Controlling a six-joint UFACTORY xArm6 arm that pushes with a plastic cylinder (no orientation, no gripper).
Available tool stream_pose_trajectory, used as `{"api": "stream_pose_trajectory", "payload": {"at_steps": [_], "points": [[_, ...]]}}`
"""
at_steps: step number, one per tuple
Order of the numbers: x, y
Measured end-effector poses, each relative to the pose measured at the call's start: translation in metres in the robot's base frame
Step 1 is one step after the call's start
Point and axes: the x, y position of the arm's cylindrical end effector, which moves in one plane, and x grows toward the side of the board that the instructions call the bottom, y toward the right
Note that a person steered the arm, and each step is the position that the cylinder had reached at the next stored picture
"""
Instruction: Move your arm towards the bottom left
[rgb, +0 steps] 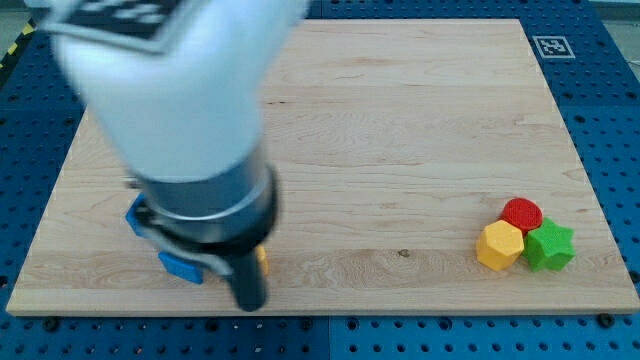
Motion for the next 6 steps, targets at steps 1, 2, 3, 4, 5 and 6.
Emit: {"api": "stream_pose_trajectory", "payload": {"at_steps": [1, 2, 3, 4, 5, 6], "points": [[0.000, 0.035], [0.001, 0.022], [0.001, -0.032], [0.001, -0.103], [-0.012, -0.135], [-0.026, -0.135]]}}
